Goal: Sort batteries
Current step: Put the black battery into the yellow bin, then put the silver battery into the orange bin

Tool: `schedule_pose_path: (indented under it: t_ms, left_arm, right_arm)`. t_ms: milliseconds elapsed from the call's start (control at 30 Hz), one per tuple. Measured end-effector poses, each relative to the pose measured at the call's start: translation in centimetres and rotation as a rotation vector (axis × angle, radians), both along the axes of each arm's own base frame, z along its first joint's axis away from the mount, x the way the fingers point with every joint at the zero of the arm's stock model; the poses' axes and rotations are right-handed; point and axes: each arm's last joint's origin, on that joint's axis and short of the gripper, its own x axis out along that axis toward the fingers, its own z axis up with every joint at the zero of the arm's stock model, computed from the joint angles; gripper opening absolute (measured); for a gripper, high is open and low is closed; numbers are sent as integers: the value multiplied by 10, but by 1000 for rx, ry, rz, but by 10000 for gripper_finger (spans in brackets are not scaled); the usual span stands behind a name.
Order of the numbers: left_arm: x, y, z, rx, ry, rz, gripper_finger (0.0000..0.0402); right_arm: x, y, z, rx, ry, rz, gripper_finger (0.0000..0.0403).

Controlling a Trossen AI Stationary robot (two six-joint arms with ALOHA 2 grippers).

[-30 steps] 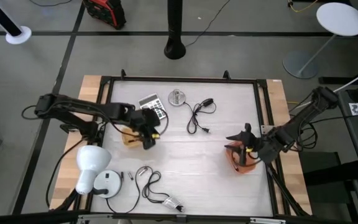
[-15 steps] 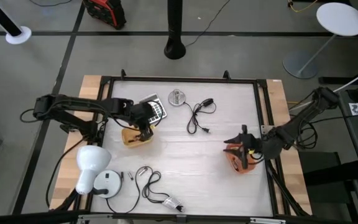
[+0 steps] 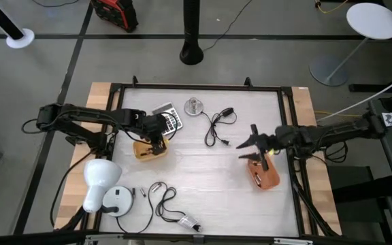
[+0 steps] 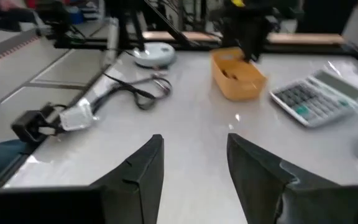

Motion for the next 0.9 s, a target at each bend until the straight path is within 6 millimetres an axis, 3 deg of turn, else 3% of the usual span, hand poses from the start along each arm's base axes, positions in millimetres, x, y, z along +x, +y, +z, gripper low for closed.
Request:
schedule_pose_path:
  t_ms: [133,300,533,667,900]
  left_arm:
    - [0,0,0,0,0,-3,56]
    - [0,-1,0,-9,1,-11,57]
    - [0,-1,0,-52,-4,7,61]
    - [0,-2,0,-59,-4,17,99]
    - [0,-2,0,-59,-7,17,169]
  right_arm:
    - [-13,-17,1,17,44,-26,169]
    - [-39,-23,5,18,9,1,169]
    - [-67,-23,-29,81,-65,-9,169]
    - [-78,-24,-42,150,-118,-28,169]
    - [-88,-24,-43,164,-162,-23,169]
